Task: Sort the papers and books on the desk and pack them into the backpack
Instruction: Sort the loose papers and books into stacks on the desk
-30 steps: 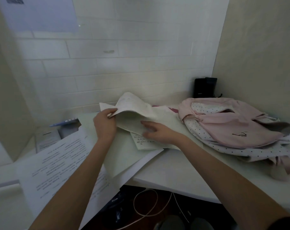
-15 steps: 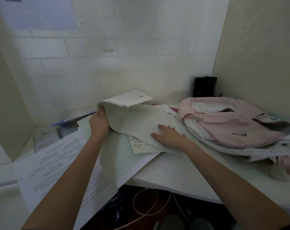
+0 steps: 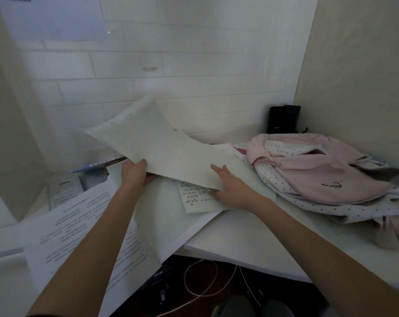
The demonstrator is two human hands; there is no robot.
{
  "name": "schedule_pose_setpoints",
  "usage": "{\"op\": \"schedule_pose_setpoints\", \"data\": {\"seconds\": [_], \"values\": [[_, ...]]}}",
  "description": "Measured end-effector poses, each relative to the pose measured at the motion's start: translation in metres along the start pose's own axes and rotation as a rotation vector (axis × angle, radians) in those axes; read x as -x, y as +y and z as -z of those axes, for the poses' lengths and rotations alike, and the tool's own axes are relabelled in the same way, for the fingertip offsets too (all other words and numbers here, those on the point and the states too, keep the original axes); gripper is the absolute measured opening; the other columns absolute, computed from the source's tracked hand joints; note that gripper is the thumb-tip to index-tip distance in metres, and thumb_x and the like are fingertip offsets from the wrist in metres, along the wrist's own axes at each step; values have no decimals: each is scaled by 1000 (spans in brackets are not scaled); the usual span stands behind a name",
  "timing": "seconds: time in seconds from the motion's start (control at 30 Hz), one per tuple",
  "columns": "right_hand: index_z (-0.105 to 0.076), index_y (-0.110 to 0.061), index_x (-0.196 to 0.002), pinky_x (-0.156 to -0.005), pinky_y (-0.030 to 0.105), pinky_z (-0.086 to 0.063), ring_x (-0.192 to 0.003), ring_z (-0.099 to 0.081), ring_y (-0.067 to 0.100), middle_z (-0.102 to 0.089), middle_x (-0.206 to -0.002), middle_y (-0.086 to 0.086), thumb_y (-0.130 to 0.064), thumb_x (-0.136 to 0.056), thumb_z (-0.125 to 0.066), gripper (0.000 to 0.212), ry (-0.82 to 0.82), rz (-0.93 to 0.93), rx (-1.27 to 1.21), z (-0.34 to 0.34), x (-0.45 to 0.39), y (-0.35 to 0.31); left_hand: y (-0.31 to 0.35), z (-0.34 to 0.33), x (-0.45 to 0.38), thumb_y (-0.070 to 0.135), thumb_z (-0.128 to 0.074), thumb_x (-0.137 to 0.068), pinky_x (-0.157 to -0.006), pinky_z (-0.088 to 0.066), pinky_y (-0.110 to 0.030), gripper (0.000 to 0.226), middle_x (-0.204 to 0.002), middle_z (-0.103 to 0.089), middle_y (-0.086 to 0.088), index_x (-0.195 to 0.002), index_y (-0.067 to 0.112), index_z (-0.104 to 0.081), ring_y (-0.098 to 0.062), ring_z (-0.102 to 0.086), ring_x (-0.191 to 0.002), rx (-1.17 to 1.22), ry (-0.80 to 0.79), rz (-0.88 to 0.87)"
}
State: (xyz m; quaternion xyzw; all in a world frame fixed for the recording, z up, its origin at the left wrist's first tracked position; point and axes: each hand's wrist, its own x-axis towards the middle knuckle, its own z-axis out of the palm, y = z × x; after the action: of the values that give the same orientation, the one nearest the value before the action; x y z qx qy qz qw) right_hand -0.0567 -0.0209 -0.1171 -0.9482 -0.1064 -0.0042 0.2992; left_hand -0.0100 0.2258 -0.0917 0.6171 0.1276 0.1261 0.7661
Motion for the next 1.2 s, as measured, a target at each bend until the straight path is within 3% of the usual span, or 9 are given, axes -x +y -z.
{"op": "schedule_pose_setpoints", "data": {"seconds": [0.13,0.23,0.4,0.5,0.57,0.67,0.9,1.1,1.2], "values": [[-21,-31,-150,-107,37,-34,-136,-38,29,-21,-158,12,-36,-89,-63,74,141,104,195,9,3,-8,-8,-4,-8,17,-48,-93,-92,-51,-50,36,-120,-59,-10,-128,9,-55,-33,-58,-110,-84,102,-91],[-56,-22,-130,-86,28,-43,-95,-60,19,-65,-117,11,-32,-89,-64,43,253,120,58,22,8,-5,-12,-1,-18,22,-48,-94,-96,-49,-50,37,-122,-60,-11,-126,6,-56,-31,-58,-111,-140,195,-140],[-69,-10,-104,-74,35,-45,-85,-65,31,-71,-88,13,-16,-97,-49,22,516,7,262,41,13,13,5,-3,3,22,-43,-99,-101,-42,-41,39,-128,-57,-22,-126,-4,-54,-38,-52,-120,-210,271,-159],[-67,-15,-87,-68,35,-49,-71,-64,25,-68,-71,5,-37,-95,-52,28,571,41,205,49,23,15,7,-4,8,22,-41,-101,-103,-35,-37,42,-134,-53,-24,-129,-8,-50,-37,-48,-124,-257,309,-180],[-68,-25,-90,-75,31,-49,-81,-64,15,-71,-83,-4,-57,-87,-55,34,326,109,237,42,33,4,6,-4,4,25,-44,-100,-103,-36,-38,44,-133,-54,-24,-129,-8,-50,-37,-49,-124,-263,303,-191],[-49,-36,-134,-99,32,-38,-124,-50,18,-56,-135,-7,-61,-86,-52,55,9,86,441,19,35,-6,8,-7,6,27,-49,-98,-103,-38,-38,45,-132,-55,-23,-128,-6,-52,-37,-51,-123,-292,302,-207],[-45,-18,-136,-88,35,-43,-111,-56,28,-58,-125,11,-10,-97,-37,41,130,51,594,17,29,6,9,-1,11,28,-44,-101,-99,-39,-37,45,-128,-57,-26,-122,-10,-55,-38,-53,-119,-319,336,-271],[-63,-9,-121,-68,30,-42,-79,-58,25,-69,-97,16,2,-92,-41,38,744,-24,-7,30,21,8,6,2,5,24,-40,-102,-98,-41,-40,41,-126,-58,-26,-122,-9,-54,-38,-53,-117,-389,317,-278],[-62,-4,-117,-74,20,-36,-90,-58,22,-67,-102,14,8,-88,-40,38,978,-135,-351,53,19,14,5,13,-1,21,-39,-101,-99,-40,-41,39,-128,-56,-26,-123,-7,-54,-39,-52,-119,-434,336,-259]]}}
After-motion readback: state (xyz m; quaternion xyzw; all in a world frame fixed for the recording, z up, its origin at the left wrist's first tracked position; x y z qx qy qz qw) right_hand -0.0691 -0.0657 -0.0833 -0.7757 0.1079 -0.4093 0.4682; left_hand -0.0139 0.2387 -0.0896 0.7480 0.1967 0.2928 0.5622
